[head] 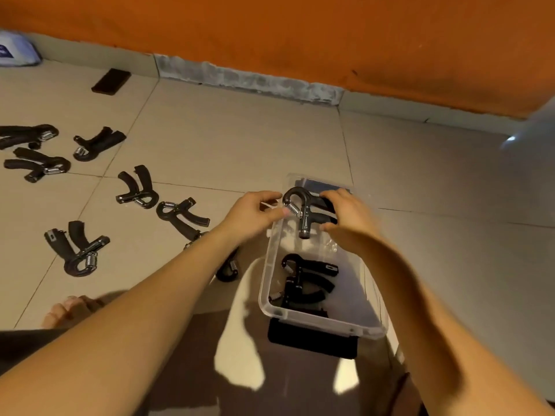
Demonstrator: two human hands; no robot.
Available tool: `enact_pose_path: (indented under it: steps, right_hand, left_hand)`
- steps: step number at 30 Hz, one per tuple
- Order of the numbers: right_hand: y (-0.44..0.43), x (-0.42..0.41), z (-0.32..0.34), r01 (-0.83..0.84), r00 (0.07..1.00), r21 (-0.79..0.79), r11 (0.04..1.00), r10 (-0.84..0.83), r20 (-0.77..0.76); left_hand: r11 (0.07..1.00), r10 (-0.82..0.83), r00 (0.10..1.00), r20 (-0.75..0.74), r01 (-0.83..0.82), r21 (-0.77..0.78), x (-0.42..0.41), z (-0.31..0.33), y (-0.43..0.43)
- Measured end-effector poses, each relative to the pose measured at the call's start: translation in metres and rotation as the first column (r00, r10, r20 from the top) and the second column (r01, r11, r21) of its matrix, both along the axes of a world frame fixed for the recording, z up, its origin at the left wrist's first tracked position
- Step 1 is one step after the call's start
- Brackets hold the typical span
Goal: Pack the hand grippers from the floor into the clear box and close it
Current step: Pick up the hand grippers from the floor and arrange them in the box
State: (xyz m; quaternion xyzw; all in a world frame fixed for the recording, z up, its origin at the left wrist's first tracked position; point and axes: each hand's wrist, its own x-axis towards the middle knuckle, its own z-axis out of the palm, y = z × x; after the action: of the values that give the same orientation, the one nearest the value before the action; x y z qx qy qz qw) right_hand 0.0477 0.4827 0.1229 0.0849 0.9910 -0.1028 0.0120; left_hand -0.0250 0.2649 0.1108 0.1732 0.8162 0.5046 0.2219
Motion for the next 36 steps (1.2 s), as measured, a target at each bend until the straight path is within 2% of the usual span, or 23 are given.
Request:
enact_pose_path:
  steps: [2,4,7,13,17,20,24,32,36]
  right_hand:
    - [0.010,0.000,-0.014,0.049,0.997,0.011,0.999,-0.050,0.066]
    - [0.017,-0.002,-0.030,0.085,0.990,0.001,0.996,-0.085,0.113]
    - [0.023,-0.010,-0.054,0.110,0.979,-0.008,0.994,-0.107,0.174]
    - [0.031,-0.028,-0.090,0.091,0.955,0.007,0.996,-0.089,0.283]
    - [0.033,-0.035,-0.114,0.106,0.937,0.010,0.994,-0.103,0.335]
    - [0.036,-0.038,-0.133,0.087,0.938,0.029,0.996,-0.092,0.336]
    - [0.037,-0.039,-0.154,0.114,0.943,-0.034,0.993,-0.097,0.319]
    - [0.044,-0.039,-0.178,0.160,0.955,-0.094,0.983,-0.130,0.266]
    - [0.047,-0.037,-0.184,0.191,0.957,-0.152,0.970,-0.149,0.251]
  left_hand:
    - [0.977,-0.123,0.989,-0.078,0.107,-0.187,0.004,-0.008,-0.002]
    - [0.945,-0.201,0.974,-0.102,0.166,-0.281,0.009,-0.017,-0.006]
    - [0.948,-0.236,0.967,-0.100,0.206,-0.243,0.014,-0.028,-0.010]
    - [0.908,-0.369,0.914,-0.170,0.315,-0.277,-0.006,-0.032,-0.011]
    - [0.922,-0.370,0.918,-0.142,0.343,-0.181,-0.012,-0.035,-0.013]
    - [0.926,-0.342,0.931,-0.126,0.311,-0.214,-0.011,-0.041,-0.012]
    - [0.921,-0.338,0.931,-0.134,0.299,-0.248,-0.009,-0.040,-0.011]
    - [0.938,-0.322,0.942,-0.092,0.305,-0.162,-0.009,-0.048,-0.013]
    - [0.945,-0.321,0.946,0.052,0.324,-0.053,-0.013,-0.052,-0.015]
